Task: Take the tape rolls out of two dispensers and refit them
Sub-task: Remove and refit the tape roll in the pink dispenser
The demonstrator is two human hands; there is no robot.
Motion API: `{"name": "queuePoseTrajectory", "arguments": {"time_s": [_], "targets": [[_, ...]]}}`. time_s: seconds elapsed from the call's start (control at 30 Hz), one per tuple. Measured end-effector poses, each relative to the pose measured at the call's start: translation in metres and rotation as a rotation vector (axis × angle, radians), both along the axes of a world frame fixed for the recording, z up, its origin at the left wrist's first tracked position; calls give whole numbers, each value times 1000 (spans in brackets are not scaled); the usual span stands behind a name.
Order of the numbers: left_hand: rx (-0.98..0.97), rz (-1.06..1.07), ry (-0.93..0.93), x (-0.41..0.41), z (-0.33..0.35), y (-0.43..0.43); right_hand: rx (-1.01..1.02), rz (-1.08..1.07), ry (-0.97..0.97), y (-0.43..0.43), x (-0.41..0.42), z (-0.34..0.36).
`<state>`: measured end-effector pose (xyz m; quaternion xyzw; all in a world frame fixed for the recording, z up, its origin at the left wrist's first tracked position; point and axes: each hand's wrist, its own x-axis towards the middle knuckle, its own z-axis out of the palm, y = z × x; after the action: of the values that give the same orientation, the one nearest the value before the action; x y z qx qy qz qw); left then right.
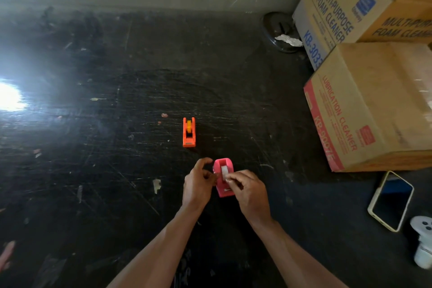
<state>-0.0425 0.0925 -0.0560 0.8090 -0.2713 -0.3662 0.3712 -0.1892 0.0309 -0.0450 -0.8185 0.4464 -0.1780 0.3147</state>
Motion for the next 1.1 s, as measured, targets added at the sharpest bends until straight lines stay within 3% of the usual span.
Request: {"name": "queuePoseTrajectory", "arguments": {"time_s": [0.6, 1.1], "targets": [[11, -57, 14, 2, 2, -1, -4, 28, -3, 14, -16, -3], [4, -59, 14, 4, 1, -1, -149, 194, 95, 12, -29, -7]]}}
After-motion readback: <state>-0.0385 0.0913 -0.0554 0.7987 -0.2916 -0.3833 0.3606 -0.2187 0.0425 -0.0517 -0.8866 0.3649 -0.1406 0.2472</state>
